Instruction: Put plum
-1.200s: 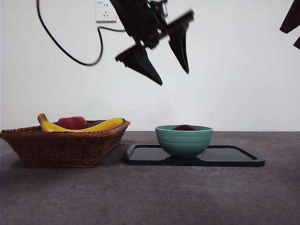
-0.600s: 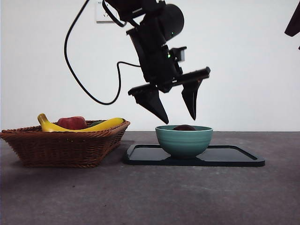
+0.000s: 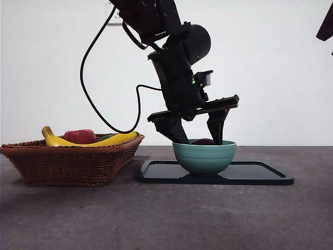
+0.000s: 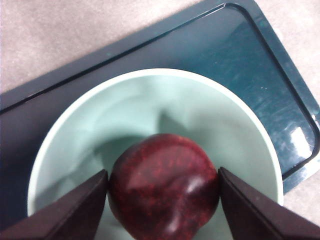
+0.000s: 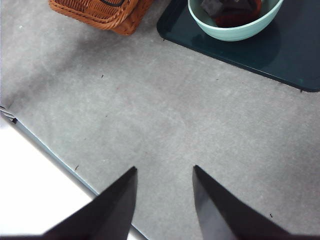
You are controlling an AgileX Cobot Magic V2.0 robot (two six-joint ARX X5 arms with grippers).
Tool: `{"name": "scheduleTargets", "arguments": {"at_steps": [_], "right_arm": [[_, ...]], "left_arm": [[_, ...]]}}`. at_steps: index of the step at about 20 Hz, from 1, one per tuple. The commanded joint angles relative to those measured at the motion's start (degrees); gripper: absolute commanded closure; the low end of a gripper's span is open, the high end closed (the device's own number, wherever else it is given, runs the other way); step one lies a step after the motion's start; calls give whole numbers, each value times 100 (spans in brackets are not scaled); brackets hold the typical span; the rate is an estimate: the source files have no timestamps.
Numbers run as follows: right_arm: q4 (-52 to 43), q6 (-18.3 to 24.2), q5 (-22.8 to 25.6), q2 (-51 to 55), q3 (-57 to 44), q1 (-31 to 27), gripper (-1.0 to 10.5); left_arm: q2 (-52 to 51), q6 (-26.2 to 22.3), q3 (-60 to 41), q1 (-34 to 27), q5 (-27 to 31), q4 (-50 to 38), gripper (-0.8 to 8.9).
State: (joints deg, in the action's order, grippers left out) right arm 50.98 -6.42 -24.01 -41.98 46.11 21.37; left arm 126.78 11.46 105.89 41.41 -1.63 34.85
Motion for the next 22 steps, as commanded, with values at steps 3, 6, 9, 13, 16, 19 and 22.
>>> {"name": "scheduleTargets", "arguments": {"at_steps": [3, 6, 9, 13, 16, 19, 22], "right_arm": [[-35, 68, -2, -22, 20, 31, 769], [-33, 68, -2, -22, 20, 31, 769], [-33, 68, -2, -22, 20, 31, 769], [-33, 70, 0, -22, 20, 31, 769], [-33, 68, 2, -22, 20, 31, 769], [-35, 70, 2, -22, 20, 31, 769], [-33, 70, 2, -20, 20, 31, 769]], "left_arm": [[177, -48, 186, 72, 7, 31, 471], [179, -50, 186, 96, 13, 155, 540], [179, -48, 186, 98, 15, 212, 630], [114, -66, 286, 94, 15, 201, 629], [-133, -201, 518, 92, 15, 208, 629], [-560, -313, 791, 37, 17, 516, 629], [-1213, -330, 807, -83, 35, 721, 629]]}}
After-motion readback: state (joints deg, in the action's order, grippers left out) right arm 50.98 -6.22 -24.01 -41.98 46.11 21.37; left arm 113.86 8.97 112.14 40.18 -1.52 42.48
